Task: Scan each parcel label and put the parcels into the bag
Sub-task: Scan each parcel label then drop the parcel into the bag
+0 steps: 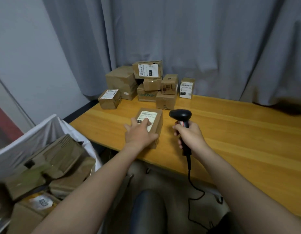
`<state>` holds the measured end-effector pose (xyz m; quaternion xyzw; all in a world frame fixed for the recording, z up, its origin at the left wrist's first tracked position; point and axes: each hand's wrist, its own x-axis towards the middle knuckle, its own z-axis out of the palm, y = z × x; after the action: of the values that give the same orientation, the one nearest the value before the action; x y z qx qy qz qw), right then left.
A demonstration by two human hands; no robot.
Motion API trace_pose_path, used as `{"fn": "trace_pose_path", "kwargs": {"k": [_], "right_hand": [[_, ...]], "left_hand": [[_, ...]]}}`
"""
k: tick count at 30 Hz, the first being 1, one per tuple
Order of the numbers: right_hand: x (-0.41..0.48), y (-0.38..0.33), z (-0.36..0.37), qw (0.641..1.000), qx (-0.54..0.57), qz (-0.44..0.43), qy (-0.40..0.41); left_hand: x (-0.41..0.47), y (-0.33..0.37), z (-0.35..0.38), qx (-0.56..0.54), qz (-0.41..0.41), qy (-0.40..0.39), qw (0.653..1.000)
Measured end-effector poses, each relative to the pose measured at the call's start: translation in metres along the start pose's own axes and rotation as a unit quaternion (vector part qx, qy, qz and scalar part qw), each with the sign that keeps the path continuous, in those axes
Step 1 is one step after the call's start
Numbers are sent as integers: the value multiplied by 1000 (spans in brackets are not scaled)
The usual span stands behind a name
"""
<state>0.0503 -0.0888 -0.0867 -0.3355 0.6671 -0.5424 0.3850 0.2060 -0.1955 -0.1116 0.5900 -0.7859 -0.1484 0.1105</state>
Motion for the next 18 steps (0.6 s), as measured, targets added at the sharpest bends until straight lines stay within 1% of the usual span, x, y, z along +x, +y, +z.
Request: {"fn": "trace_pose_path", "kwargs": {"k": [4, 7, 9, 11, 12, 14, 16, 18], "right_hand": [[-32, 17, -10, 1000, 3, 7, 9], [-46, 22, -19, 1000, 4, 3, 24], [-55, 23, -24, 999, 1, 2, 33], [-62, 24, -28, 999, -10, 0, 35], [-64, 25, -29, 999, -17, -1, 35], [-69, 28, -32, 999, -30, -1, 34], [-75, 30, -36, 999, -33, 9, 30], [-79, 34, -39, 999, -27, 13, 29]], "left_hand": [[-48, 16, 6, 13, 19, -7, 1000], [-79, 25, 11, 4, 51, -32, 998], [-93, 28, 14, -27, 83, -38, 995], [-98, 27, 15, -102, 107, -24, 989], [-96, 24, 19, -156, 98, -20, 983], [-92, 17, 23, -269, 30, -49, 961], [-88, 10, 28, -368, -57, -97, 923], [-86, 3, 34, -428, -100, -148, 886]]}}
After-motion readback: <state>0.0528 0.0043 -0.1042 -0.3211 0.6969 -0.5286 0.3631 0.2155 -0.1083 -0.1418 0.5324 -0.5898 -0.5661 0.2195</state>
